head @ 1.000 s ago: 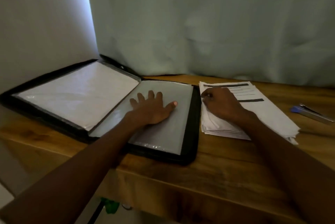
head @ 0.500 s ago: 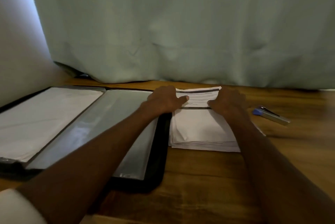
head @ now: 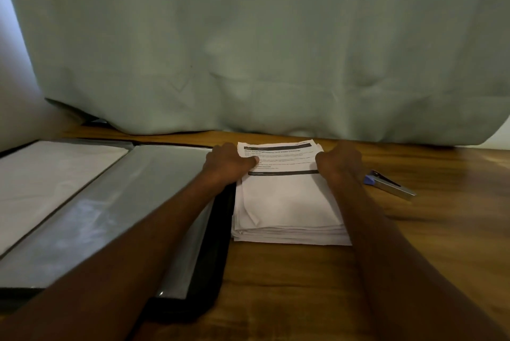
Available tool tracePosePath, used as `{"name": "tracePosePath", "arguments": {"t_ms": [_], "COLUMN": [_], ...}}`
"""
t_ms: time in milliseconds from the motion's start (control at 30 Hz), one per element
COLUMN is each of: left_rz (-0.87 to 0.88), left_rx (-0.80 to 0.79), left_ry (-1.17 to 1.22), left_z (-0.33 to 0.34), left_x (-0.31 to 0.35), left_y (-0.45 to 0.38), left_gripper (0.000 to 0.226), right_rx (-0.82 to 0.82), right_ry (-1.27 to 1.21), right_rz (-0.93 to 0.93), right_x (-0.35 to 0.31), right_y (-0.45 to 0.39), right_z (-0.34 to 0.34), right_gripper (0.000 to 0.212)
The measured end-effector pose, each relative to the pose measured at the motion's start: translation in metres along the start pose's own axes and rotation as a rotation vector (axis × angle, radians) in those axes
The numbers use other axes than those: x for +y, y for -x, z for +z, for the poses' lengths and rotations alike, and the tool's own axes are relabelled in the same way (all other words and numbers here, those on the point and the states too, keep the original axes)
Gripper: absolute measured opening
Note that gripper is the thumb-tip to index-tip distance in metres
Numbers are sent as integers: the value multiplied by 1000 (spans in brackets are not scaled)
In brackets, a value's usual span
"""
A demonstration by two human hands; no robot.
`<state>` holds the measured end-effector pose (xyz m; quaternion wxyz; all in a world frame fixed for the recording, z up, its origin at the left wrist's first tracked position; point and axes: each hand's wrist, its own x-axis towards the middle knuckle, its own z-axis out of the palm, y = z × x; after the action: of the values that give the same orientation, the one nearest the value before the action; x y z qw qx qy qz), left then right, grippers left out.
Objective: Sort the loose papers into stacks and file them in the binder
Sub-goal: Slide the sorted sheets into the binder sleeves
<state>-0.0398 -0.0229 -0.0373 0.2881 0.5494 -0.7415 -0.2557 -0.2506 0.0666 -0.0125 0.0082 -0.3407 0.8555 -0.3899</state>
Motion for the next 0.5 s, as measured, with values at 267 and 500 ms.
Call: {"name": "tracePosePath", "arguments": {"t_ms": [267, 500], "left_rz": [-77, 5], "left_rx": [27, -56], "left_ry": [537, 1085], "left_z": [-10, -27], "left_x": [10, 30], "left_y": [11, 21], "left_gripper": [14, 25], "right_rx": [-20, 28], "right_ry": [-205, -458], "right_rz": [160, 81], "right_x": [-7, -4], "right_y": [1, -6], "right_z": [-6, -5], "right_gripper": [26, 32]}}
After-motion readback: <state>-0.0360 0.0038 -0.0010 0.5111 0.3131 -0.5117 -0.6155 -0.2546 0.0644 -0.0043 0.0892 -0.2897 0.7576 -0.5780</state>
